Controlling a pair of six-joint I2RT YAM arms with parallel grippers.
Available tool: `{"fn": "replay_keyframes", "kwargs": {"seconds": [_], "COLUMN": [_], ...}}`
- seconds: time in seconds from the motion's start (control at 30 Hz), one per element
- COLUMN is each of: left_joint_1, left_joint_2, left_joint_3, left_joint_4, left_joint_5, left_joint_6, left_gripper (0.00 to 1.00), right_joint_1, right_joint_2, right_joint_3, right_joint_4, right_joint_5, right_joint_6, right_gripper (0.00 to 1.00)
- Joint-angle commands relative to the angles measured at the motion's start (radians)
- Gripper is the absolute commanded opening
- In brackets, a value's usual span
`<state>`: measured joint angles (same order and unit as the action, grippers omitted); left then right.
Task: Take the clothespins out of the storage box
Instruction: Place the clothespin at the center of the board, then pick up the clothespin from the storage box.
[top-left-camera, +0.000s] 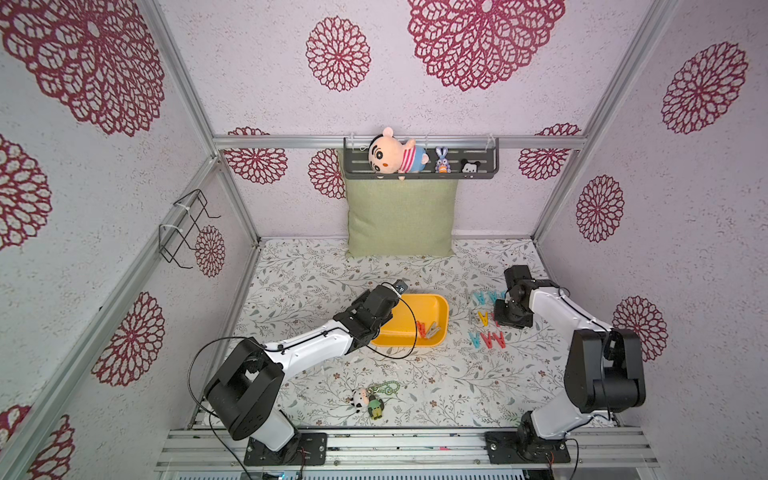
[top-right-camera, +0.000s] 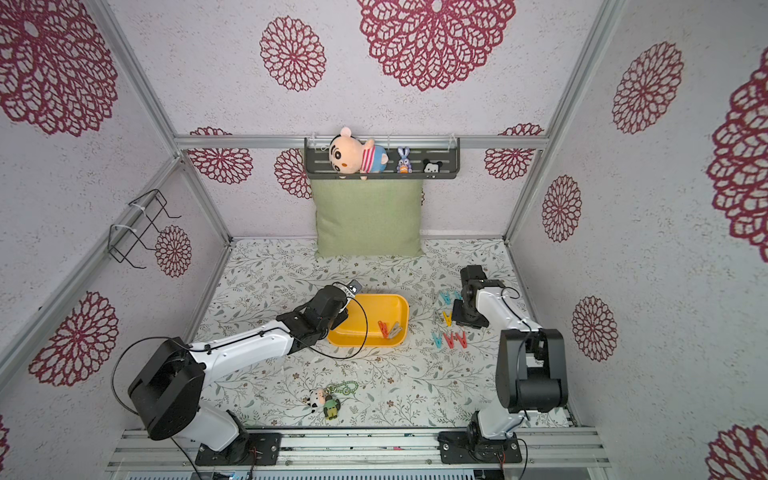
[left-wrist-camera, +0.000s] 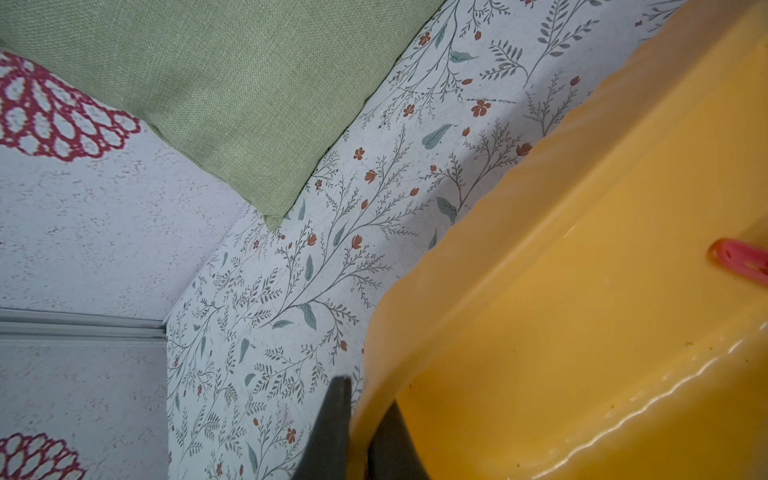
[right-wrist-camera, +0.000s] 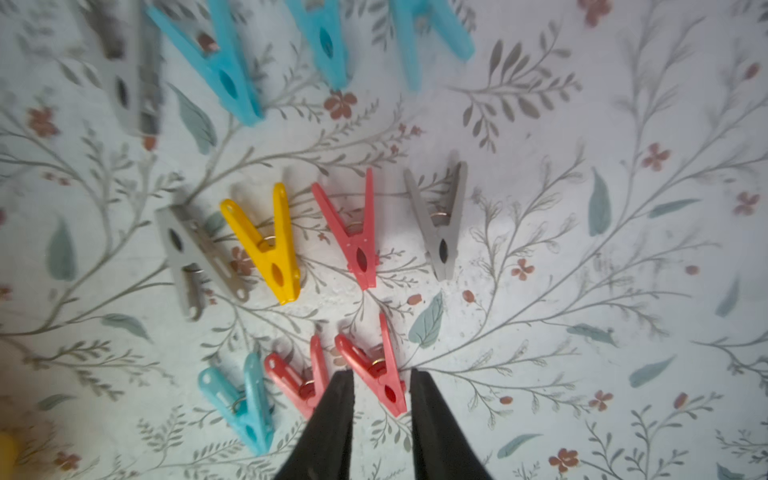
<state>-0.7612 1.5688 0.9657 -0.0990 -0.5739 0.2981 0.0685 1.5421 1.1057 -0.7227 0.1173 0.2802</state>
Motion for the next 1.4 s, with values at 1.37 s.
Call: {"fn": "replay_keyframes", "kwargs": {"seconds": [1.37], "left_joint_1": [-0.004], "left_joint_2": [-0.007], "left_joint_3": [0.002], "left_joint_4": [-0.084], "left_joint_5": [0.009], "left_joint_6": [0.020], "left_gripper": [0.00], "right_joint_1": [0.720], "right_joint_2": [-0.009], "right_joint_3": [-0.166], "right_joint_4": [0.524], "right_joint_5": [0.090], "right_joint_6": [0.359], "right_gripper": [0.28]}}
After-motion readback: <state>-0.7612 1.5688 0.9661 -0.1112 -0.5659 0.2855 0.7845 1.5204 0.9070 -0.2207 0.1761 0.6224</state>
